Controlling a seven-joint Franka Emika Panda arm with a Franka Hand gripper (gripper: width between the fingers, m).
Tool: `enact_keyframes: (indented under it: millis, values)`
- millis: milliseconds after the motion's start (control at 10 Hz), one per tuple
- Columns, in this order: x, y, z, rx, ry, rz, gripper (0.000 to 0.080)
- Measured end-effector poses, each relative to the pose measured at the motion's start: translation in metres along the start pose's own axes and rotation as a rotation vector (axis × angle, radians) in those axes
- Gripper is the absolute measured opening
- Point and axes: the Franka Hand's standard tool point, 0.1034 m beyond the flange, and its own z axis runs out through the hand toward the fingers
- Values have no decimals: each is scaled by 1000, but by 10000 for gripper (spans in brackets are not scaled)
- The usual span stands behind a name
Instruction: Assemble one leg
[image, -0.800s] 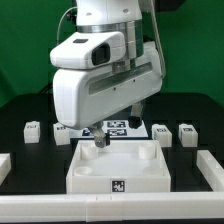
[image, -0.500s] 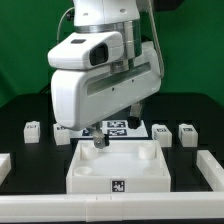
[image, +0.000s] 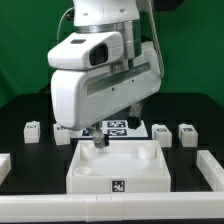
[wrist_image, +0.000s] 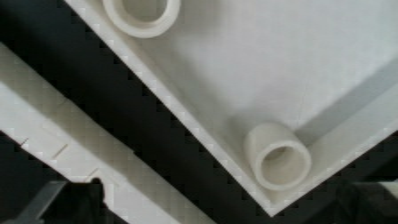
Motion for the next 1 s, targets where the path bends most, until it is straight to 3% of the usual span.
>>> enact_keyframes:
  millis: [200, 400, 600, 700, 1000]
  values:
    - [-12, 1, 3, -21, 9, -44, 650]
    - [-29, -10, 8, -41, 11, -99, 650]
    - [-35, -26, 21, -74, -23, -249, 650]
    - [-40, -32, 25, -61, -31, -248, 650]
    - [-39, -30, 24, -65, -29, -246, 650]
